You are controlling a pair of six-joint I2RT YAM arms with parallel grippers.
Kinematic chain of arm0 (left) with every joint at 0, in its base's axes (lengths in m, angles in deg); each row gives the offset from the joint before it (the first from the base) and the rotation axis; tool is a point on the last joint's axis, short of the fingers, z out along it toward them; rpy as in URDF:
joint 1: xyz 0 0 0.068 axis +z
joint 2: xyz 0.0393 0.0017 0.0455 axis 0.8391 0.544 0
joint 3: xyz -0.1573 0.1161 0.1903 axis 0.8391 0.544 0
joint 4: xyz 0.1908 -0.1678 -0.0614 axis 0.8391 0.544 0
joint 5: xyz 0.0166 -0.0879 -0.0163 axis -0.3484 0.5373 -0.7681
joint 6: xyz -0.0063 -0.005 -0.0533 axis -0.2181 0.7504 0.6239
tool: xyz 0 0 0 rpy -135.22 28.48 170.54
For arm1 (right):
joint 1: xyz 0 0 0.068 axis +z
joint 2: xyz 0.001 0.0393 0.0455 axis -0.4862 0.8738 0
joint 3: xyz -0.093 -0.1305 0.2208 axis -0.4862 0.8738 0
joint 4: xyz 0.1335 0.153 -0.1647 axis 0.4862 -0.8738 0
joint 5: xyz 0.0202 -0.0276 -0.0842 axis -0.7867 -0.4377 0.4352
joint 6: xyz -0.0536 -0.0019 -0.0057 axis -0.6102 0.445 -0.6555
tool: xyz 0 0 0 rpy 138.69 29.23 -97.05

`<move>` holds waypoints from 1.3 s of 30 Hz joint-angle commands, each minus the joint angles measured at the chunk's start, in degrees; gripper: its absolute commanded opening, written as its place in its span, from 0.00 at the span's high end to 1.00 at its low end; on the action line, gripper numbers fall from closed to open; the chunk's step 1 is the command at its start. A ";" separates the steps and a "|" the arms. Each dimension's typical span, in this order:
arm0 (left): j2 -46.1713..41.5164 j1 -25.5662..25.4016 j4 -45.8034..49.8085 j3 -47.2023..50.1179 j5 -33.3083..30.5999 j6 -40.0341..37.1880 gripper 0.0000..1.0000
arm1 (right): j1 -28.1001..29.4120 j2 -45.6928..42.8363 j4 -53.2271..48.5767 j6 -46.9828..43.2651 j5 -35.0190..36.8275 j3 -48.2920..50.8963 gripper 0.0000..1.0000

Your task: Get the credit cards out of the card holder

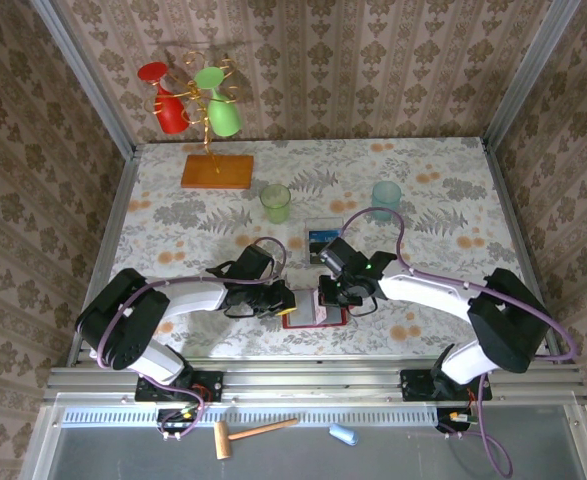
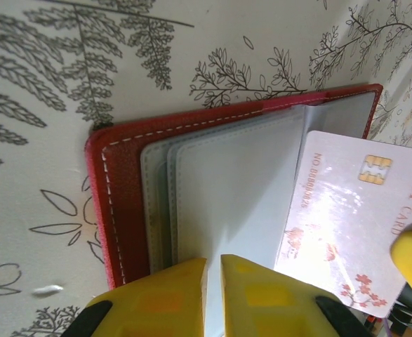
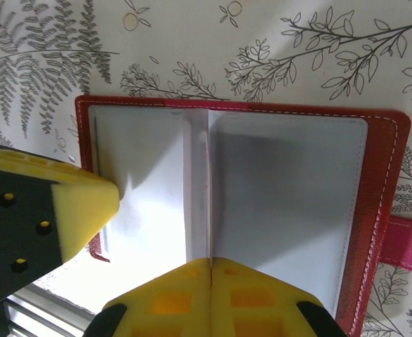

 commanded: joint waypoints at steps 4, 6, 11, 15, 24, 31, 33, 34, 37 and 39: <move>-0.91 0.70 1.29 0.41 -0.24 -0.53 0.82 | -2.35 -4.36 -6.26 -10.15 -0.10 -3.46 1.00; -1.71 0.71 0.34 0.41 -0.09 -0.12 0.81 | -3.28 -4.86 -8.85 -17.85 -1.35 -5.13 1.00; -3.35 1.25 -0.13 0.58 -0.77 -0.11 0.80 | -5.64 -4.04 -13.95 -39.30 -1.45 -9.18 1.00; -4.46 1.53 -0.07 1.19 -1.08 0.07 0.80 | -5.70 -3.32 -16.65 -57.24 -0.80 -12.07 1.00; -8.13 2.61 0.71 3.19 -2.46 0.24 0.78 | -7.45 1.50 -25.79 -87.32 4.43 -23.99 1.00; -11.16 4.10 2.34 4.31 -3.17 -0.12 0.77 | -12.92 10.13 -30.70 -96.12 1.70 -37.34 1.00; -11.99 4.51 2.70 4.75 -3.19 -0.04 0.77 | -14.59 13.46 -33.04 -97.94 0.72 -41.92 1.00; -12.35 4.66 2.83 4.93 -3.32 -0.03 0.77 | -15.31 15.25 -34.21 -98.66 0.14 -44.07 1.00; -13.38 5.18 3.19 5.41 -3.66 0.23 0.76 | -17.34 20.83 -38.57 -100.73 -1.83 -51.40 1.00; -13.90 5.57 3.44 5.63 -3.67 0.41 0.76 | -18.60 24.85 -41.40 -102.02 -2.77 -56.22 1.00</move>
